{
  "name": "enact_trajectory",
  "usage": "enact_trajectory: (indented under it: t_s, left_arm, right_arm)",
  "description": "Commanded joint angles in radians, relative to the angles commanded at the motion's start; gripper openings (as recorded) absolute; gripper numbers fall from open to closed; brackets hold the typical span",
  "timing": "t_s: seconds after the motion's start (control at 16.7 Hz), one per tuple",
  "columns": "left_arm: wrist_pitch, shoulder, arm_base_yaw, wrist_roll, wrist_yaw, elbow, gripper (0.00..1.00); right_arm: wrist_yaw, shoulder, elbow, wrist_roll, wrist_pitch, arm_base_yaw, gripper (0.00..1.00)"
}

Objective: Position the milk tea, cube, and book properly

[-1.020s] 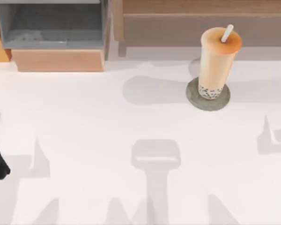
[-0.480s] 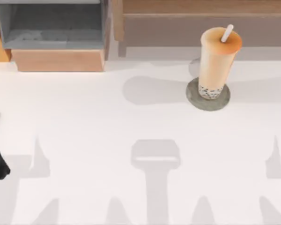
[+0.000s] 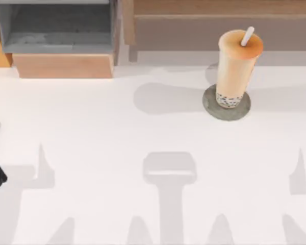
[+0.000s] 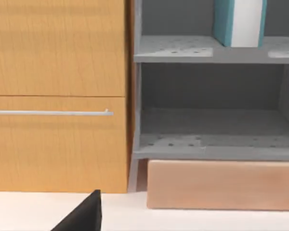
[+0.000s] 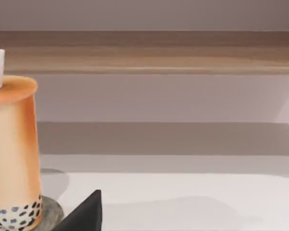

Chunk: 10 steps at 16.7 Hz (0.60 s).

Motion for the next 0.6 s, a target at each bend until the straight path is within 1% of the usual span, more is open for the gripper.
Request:
enact_trajectory:
  t_s: [0.24,0.6]
  left_arm:
    - [0.09,0.229,-0.027,-0.003,-0.025,0.169,1.0]
    - [0.27,0.793,-0.093,-0.003,-0.072,0.523,1.0]
  right_arm:
    - [0.0,0.0,0.0,0.0,0.0,0.0,1.0]
    - [0.0,0.0,0.0,0.0,0.0,0.0,1.0]
